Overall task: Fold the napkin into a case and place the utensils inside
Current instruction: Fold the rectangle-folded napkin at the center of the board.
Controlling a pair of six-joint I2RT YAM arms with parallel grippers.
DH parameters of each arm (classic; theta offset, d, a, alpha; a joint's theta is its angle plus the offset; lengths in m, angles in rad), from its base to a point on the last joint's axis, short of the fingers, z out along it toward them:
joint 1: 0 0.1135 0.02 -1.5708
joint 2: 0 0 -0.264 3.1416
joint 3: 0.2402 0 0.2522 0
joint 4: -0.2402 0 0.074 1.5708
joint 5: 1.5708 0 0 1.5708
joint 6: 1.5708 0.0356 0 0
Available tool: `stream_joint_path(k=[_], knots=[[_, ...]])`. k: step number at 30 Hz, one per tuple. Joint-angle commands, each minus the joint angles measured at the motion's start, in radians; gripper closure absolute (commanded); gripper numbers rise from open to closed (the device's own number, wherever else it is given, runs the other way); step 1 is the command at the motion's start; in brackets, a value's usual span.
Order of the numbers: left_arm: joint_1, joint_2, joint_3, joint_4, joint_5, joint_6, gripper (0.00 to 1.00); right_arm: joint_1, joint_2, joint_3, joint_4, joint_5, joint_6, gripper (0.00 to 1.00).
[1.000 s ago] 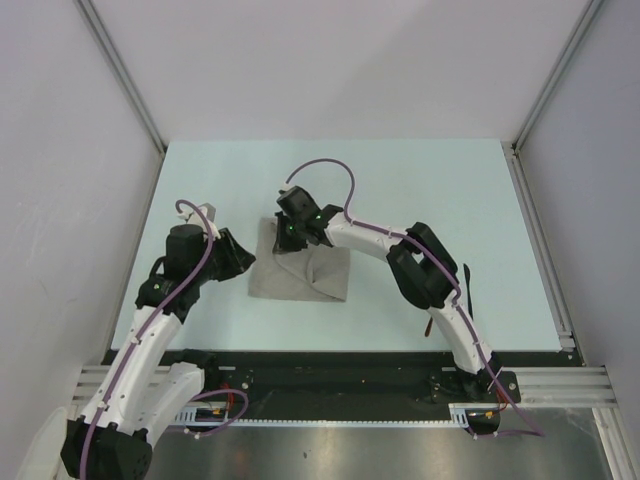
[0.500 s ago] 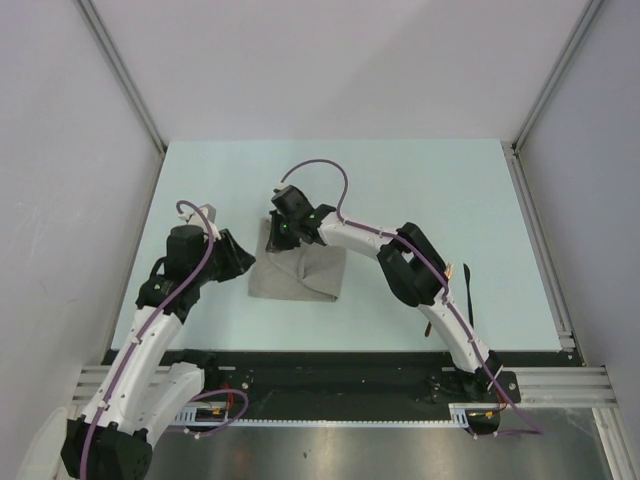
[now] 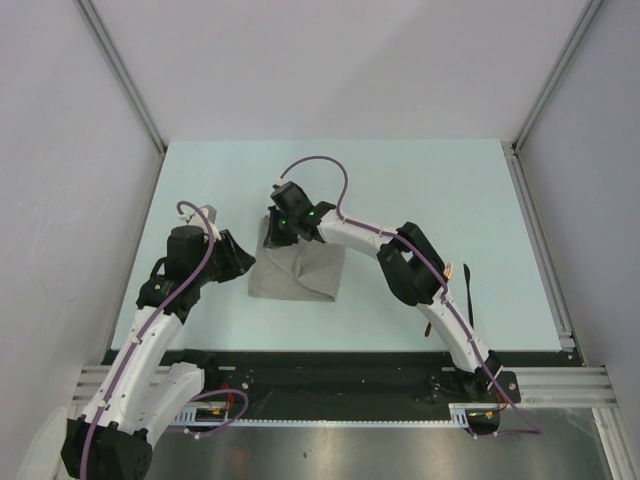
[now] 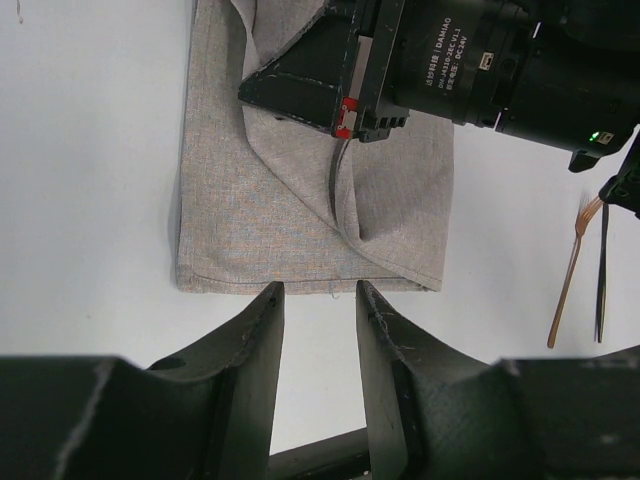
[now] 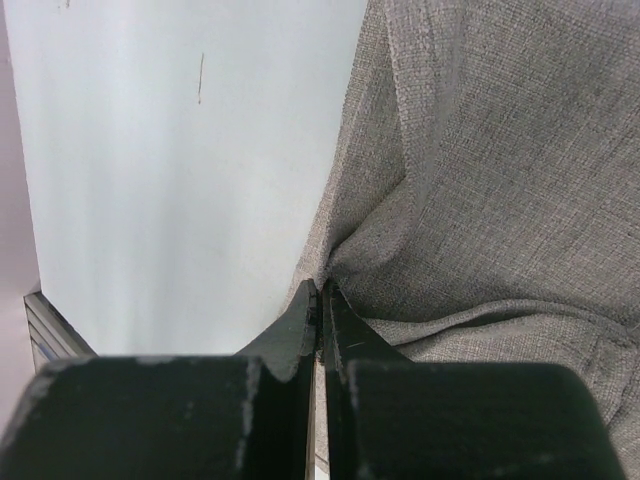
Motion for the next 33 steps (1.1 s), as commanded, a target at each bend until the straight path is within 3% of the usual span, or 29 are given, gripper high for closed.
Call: stream_joint_path(k=[1,10,17,21,27,30,33], knots=[[0.008,-0.019,0.001,0.009,0.002,0.022,0.6,0.001,0.026,0.044,0.026,-0.023,0.025,1.0],[0.008,-0.022,0.0,0.009,0.002,0.023,0.6,-0.001,0.052,0.057,0.039,-0.072,0.028,1.0],[0.016,-0.016,0.009,-0.003,-0.005,0.008,0.57,-0.01,0.005,0.117,0.002,-0.225,-0.004,0.67],[0.025,-0.006,0.01,-0.002,0.008,-0.006,0.52,-0.036,-0.15,-0.025,0.02,-0.261,-0.046,0.44],[0.027,0.078,-0.006,0.073,0.133,-0.061,0.51,-0.133,-0.292,-0.244,0.06,-0.305,-0.156,0.38],[0.022,0.144,-0.036,0.162,0.198,-0.112,0.53,-0.173,-0.289,-0.275,0.049,-0.337,-0.202,0.39],[0.01,0.263,-0.016,0.231,0.177,-0.164,0.61,-0.191,-0.276,-0.305,0.079,-0.362,-0.221,0.42]])
